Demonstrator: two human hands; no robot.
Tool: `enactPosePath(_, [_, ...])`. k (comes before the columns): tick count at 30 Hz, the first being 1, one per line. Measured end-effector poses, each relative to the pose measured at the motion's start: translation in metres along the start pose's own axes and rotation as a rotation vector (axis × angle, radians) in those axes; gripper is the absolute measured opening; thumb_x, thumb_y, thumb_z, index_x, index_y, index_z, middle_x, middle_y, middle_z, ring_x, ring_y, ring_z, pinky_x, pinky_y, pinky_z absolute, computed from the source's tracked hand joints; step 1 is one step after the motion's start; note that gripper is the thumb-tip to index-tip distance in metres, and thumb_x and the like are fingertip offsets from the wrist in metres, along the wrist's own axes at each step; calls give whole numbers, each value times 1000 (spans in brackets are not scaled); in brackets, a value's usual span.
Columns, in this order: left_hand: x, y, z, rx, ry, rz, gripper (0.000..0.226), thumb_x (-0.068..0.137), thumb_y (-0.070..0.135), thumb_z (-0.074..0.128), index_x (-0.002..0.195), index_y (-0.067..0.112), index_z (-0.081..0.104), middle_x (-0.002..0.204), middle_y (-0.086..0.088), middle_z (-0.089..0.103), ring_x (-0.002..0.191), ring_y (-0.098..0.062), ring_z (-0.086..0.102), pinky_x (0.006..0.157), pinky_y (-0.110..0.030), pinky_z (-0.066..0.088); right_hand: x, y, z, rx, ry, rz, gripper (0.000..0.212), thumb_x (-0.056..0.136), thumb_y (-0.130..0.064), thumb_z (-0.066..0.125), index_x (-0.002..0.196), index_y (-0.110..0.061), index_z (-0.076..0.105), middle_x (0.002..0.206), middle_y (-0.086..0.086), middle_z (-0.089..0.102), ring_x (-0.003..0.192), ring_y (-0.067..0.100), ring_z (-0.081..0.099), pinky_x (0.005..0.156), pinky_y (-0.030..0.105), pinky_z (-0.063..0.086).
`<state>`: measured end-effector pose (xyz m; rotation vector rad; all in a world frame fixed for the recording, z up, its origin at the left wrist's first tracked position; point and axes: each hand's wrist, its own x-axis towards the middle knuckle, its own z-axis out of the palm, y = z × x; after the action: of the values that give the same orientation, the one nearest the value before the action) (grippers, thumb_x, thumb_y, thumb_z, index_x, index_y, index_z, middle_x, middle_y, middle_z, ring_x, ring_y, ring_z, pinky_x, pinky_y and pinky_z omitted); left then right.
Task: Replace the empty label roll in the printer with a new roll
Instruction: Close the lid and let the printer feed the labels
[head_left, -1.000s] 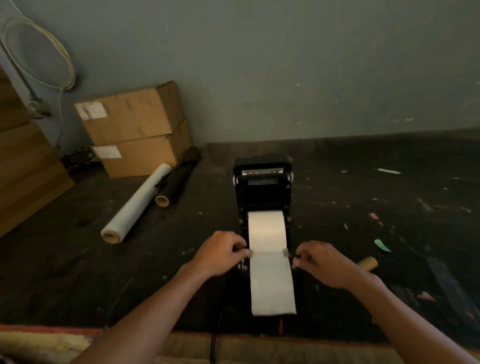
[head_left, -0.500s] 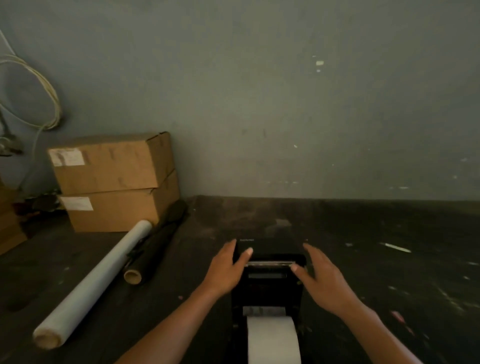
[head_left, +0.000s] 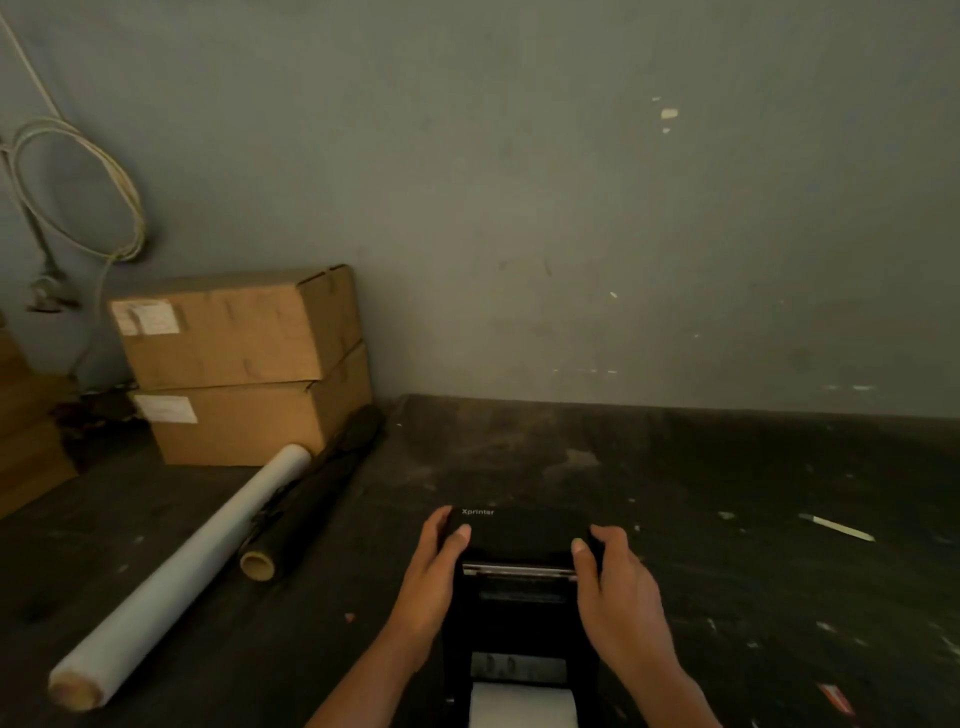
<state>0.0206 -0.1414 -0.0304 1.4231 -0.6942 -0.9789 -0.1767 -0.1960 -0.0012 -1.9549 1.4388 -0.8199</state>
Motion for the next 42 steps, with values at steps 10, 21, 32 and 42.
enactPosePath(10, [-31,10,0,-81,11,45,36,90,25,62,121,40,55,111,17,57,84,3,67,62,-17,52,-21,-8,-19,91,-101,-30,16,97,-27,43,108,-39,43,112,-7,42,92,5,47,103,49,39])
enactPosePath(21, [-86,-6,-31,-36,-221,160,45,81,13,72,116,37,55,121,9,63,100,2,64,79,-19,53,-98,-20,-17,-81,77,22,14,96,-20,42,89,-31,45,94,-7,41,79,7,52,94,48,47])
enactPosePath(32, [-176,-87,-53,562,-282,407,76,83,41,68,145,41,24,151,23,11,137,6,11,107,-9,16,-208,24,8,227,189,295,33,83,2,61,90,-26,46,99,3,57,88,18,60,80,42,56])
enactPosePath(42, [-197,-125,-48,676,-245,349,76,83,71,42,145,46,6,147,32,-11,135,7,4,108,-24,16,-238,49,18,182,65,328,52,89,-14,59,136,-15,39,137,12,49,124,27,49,99,43,44])
